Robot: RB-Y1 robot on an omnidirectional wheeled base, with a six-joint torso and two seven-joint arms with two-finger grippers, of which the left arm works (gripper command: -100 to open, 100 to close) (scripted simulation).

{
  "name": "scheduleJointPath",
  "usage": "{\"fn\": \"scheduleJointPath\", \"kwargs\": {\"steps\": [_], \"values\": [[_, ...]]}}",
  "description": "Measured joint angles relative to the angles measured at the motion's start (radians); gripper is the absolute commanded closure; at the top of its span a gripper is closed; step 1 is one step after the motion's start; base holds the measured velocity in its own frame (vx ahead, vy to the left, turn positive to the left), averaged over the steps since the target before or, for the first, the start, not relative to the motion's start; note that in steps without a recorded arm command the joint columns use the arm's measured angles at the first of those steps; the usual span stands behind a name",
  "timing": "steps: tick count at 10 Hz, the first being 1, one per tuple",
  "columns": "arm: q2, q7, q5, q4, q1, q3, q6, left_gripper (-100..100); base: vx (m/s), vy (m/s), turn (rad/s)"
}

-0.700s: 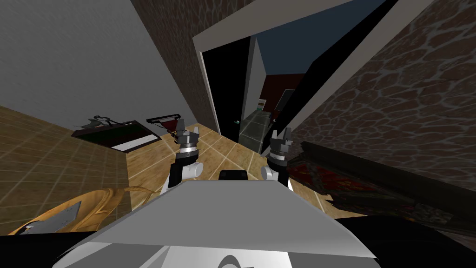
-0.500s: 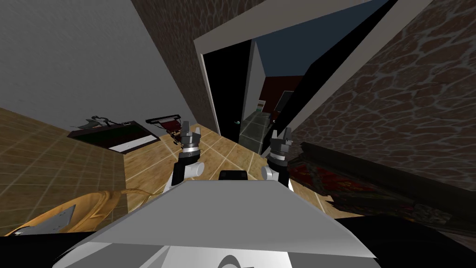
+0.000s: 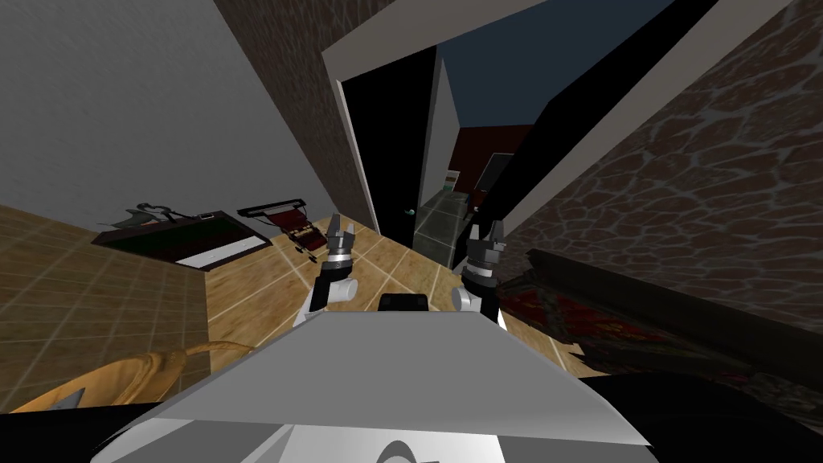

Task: Push the door open

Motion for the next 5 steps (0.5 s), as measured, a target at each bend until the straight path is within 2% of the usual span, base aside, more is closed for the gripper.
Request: {"fn": "scheduleJointPath", "kwargs": {"steps": [5], "values": [[0.015,0.019,-0.012,0.110,-0.045,-0.018,-0.028,-100,0.082,0.005,-0.017]]}}
